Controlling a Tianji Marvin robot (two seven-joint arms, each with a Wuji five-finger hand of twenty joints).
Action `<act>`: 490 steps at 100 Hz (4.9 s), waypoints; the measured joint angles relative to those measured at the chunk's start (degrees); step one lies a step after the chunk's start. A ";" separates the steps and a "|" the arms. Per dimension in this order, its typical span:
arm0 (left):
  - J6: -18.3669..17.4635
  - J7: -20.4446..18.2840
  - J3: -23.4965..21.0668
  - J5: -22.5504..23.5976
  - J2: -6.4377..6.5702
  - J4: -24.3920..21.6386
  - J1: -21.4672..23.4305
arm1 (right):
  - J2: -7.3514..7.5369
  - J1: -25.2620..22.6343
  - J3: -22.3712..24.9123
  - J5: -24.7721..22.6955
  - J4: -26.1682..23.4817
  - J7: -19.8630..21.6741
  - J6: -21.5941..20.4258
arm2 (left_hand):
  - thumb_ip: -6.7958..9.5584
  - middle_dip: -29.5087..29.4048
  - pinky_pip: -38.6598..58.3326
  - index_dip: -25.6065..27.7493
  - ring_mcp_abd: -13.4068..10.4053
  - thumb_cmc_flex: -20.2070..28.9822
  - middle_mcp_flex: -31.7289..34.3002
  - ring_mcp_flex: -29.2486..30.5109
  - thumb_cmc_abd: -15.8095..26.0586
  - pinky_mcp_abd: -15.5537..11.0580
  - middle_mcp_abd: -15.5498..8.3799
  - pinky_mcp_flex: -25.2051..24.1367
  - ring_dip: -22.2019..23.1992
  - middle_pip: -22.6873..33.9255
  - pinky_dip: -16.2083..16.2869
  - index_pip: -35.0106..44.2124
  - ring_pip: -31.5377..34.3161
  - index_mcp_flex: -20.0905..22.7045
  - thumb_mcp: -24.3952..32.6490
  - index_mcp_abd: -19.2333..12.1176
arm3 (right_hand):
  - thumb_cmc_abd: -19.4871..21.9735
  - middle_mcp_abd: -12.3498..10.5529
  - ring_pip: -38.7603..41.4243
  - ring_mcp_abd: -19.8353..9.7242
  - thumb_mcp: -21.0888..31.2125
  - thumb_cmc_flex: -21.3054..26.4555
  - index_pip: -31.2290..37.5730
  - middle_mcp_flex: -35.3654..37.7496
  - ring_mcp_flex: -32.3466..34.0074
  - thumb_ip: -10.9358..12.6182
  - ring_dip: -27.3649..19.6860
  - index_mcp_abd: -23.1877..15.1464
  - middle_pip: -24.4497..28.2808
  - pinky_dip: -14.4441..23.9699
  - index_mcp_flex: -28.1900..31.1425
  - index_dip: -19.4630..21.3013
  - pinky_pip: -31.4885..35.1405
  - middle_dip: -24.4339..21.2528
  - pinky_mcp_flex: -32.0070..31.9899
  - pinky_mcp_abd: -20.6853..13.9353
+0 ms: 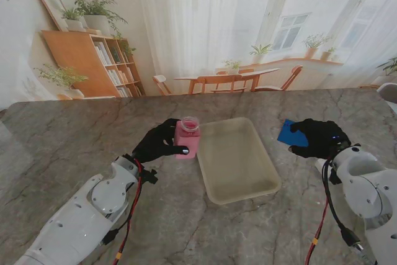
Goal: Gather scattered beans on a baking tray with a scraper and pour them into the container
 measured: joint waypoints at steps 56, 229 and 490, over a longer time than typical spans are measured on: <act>1.03 -0.07 0.10 0.11 0.10 -0.60 0.47 | 1.39 5.20 -3.57 -4.34 14.56 8.94 13.31 | 0.00 0.48 0.55 0.00 0.16 0.00 0.63 0.60 -0.61 0.09 0.22 0.06 0.58 0.00 0.69 0.07 0.02 0.55 -0.01 0.02 | 4.36 10.85 -17.97 8.65 -8.11 -4.94 -17.97 -19.19 -17.59 0.00 -4.84 9.53 -14.95 -2.87 -17.25 2.42 -8.57 -1.35 -14.32 3.00; 2.29 -1.25 -0.68 -1.01 0.14 -2.12 1.79 | -0.52 1.55 -1.44 2.90 13.31 -12.78 10.50 | -0.03 0.91 0.13 -7.36 1.21 -0.02 3.15 2.41 -0.71 0.32 1.43 0.54 1.57 0.00 2.08 -2.16 1.46 4.57 -0.03 0.03 | -17.70 5.10 5.75 -4.16 5.73 7.11 46.85 14.22 26.21 -12.12 -10.57 -2.00 22.76 -9.13 -2.99 -9.50 9.04 0.43 39.54 -12.54; -7.48 1.71 0.46 2.36 0.15 1.81 0.79 | -3.44 31.39 -36.72 22.40 18.80 -16.32 -27.43 | -0.06 1.37 -0.85 -10.94 1.26 -0.02 3.55 2.48 -1.28 0.24 1.61 0.67 2.03 0.00 1.26 -2.32 1.86 5.69 -0.04 -0.26 | -20.68 -0.44 -5.37 -5.47 5.71 8.62 39.46 23.60 28.76 -14.97 -7.55 -21.21 4.86 -7.11 6.02 -16.49 3.02 -1.38 37.80 -12.54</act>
